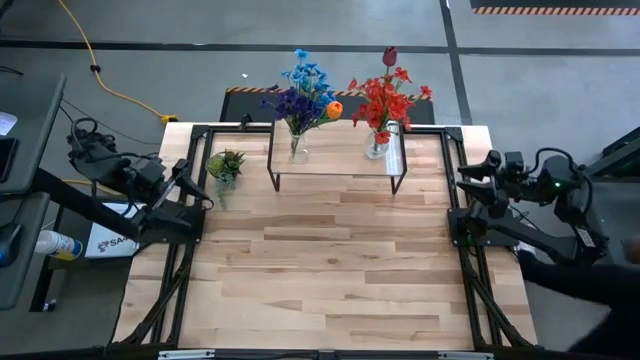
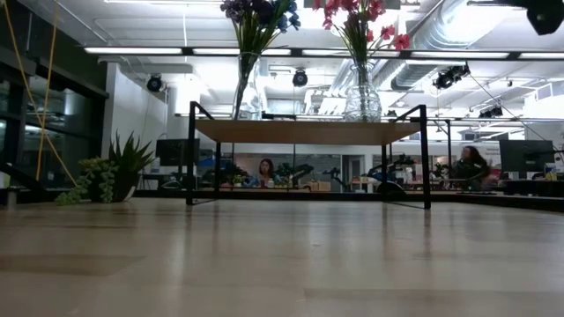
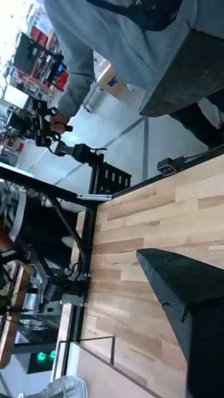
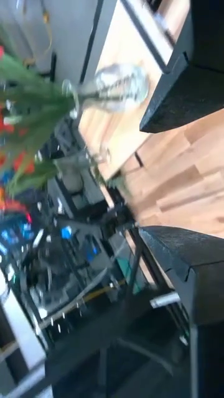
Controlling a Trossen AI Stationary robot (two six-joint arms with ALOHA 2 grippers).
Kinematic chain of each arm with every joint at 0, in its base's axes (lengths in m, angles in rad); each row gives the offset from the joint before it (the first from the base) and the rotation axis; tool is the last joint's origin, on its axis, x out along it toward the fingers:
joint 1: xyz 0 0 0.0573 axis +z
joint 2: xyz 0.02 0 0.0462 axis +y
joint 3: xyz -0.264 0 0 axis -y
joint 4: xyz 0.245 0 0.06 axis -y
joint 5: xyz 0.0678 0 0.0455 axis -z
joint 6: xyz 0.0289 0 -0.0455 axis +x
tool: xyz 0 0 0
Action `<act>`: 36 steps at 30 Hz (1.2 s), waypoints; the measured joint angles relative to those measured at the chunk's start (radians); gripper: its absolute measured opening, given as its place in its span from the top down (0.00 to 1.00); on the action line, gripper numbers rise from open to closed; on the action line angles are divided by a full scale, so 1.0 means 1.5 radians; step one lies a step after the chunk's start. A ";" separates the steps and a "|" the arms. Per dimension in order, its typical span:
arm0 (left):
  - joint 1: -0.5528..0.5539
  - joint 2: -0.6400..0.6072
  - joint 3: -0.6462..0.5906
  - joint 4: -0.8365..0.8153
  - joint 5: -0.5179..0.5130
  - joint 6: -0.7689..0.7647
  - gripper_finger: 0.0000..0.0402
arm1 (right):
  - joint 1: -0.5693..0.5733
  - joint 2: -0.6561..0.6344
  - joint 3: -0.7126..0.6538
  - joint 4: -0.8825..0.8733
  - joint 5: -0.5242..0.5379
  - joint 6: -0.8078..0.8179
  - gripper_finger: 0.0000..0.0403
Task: Pick and place flowers into a vace then onto a shelf
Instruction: Return to Home Position
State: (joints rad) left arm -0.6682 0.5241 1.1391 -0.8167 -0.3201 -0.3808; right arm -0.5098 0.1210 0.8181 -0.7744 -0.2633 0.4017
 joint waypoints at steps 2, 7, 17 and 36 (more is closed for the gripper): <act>0.000 -0.027 -0.026 0.014 0.002 0.003 0.02 | 0.000 -0.013 0.000 0.000 -0.024 -0.005 0.38; 0.000 -0.148 -0.183 0.135 0.040 0.012 0.02 | 0.000 -0.058 -0.005 -0.039 -0.022 -0.009 0.38; 0.000 -0.344 -0.384 0.240 0.087 0.027 0.02 | -0.001 -0.077 -0.136 0.116 -0.096 0.009 0.38; 0.000 -0.344 -0.460 0.296 0.098 0.048 0.02 | 0.000 -0.077 -0.311 0.324 -0.133 0.042 0.38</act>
State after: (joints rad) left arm -0.6678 0.0078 0.4486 -0.3722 -0.1736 -0.3095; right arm -0.5102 0.0055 0.3509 -0.2880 -0.4633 0.4652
